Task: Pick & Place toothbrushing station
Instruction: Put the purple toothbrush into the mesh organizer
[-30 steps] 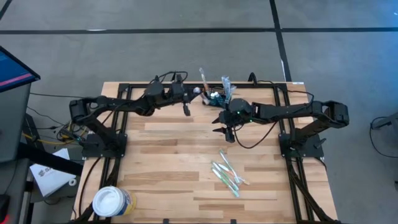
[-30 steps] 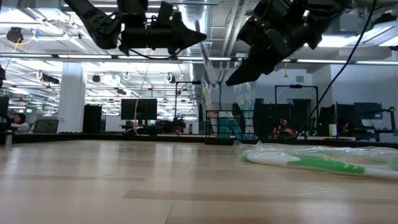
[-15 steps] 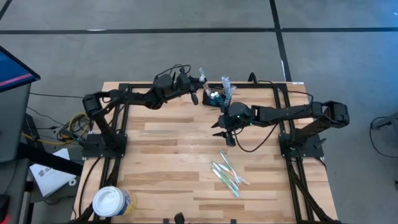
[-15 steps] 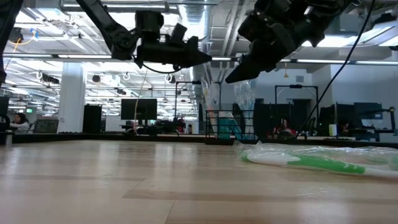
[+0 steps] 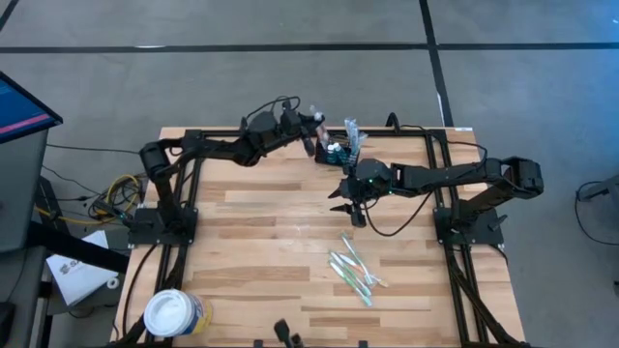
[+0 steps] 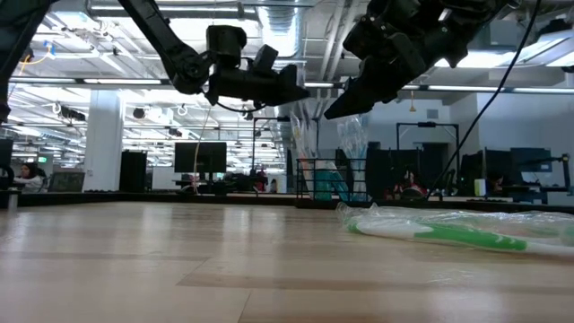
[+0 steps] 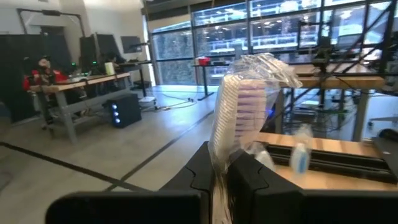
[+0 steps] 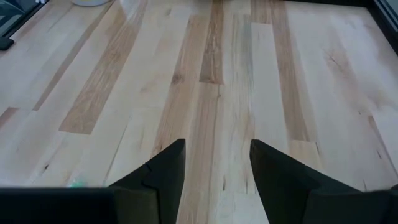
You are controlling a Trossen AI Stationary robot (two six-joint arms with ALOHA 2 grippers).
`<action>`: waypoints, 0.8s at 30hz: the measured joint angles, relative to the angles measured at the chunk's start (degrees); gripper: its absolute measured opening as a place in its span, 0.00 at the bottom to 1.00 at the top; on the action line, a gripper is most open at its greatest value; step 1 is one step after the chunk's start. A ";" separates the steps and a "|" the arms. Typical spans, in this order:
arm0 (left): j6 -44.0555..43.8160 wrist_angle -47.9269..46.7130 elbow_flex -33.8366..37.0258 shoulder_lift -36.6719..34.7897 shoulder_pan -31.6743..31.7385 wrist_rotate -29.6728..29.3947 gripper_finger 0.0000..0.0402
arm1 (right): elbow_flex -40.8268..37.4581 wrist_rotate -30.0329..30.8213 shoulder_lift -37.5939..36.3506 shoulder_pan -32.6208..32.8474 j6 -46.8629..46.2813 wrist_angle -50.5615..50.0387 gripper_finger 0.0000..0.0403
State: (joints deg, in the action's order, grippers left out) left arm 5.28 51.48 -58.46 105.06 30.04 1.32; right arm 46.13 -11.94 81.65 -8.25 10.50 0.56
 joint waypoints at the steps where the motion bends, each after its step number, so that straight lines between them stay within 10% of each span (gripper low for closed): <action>1: 0.00 0.01 -0.29 0.44 0.00 -0.83 0.02 | 0.00 0.00 0.00 0.00 0.00 0.00 0.42; 24: 0.41 -2.99 -1.64 2.17 0.63 -2.22 0.02 | 0.00 0.00 0.00 0.00 0.57 -0.07 0.42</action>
State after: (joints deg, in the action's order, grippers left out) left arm 5.69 48.49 -60.10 107.22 30.68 -0.89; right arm 46.13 -11.94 81.65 -8.25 11.07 0.49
